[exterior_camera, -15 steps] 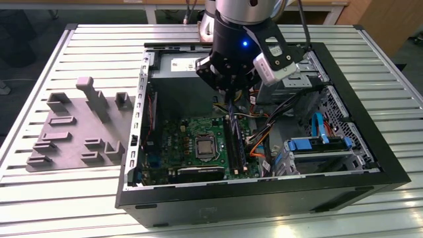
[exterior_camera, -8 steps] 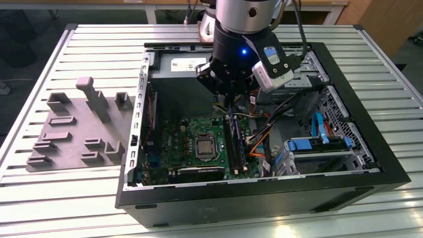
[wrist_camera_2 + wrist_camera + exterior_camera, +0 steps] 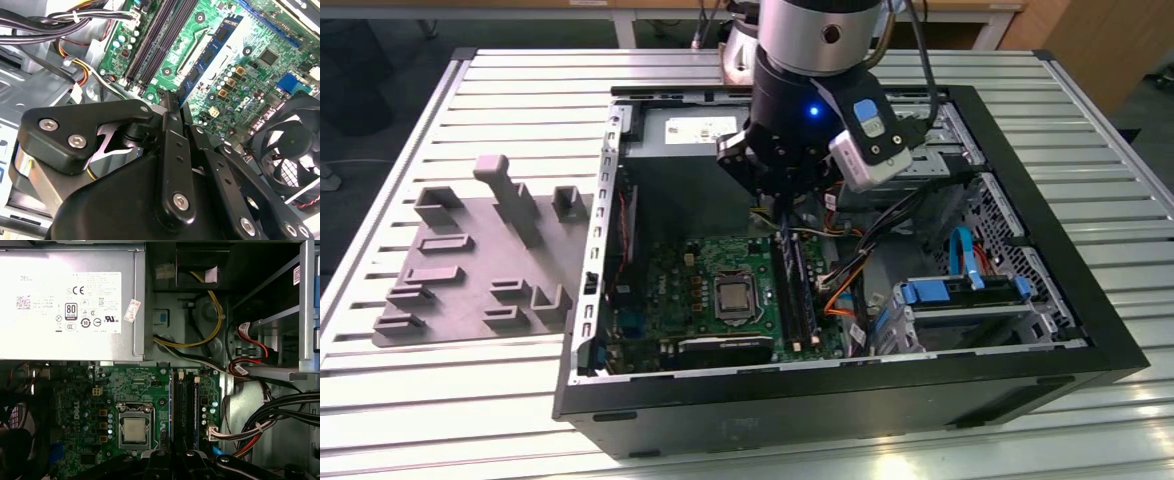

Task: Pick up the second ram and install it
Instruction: 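Insert the second ram into the second slot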

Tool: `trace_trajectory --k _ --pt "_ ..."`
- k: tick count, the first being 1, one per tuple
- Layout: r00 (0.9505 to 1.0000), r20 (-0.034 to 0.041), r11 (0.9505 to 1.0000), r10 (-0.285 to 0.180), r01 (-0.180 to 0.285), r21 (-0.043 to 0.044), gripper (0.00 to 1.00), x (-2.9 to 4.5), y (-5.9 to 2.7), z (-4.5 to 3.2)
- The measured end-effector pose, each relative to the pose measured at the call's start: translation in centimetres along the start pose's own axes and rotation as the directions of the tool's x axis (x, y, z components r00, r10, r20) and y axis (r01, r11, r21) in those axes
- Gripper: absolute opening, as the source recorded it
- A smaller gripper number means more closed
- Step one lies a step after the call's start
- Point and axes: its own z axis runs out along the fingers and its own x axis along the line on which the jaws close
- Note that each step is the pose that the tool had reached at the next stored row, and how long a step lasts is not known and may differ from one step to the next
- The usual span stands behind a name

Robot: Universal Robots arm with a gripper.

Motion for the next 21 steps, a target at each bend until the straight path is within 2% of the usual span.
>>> trace_trajectory --k 7,15,21 --pt "1.0000 -0.0016 1.0000 0.000 0.000 -0.0004 0.14 -0.13 0.00 0.52" --pt "1.0000 -0.0033 1.0000 0.000 0.000 -0.0003 0.14 -0.24 0.00 1.71" --pt "1.0000 -0.0038 1.0000 0.000 0.000 -0.0003 0.14 -0.33 -0.09 2.30"
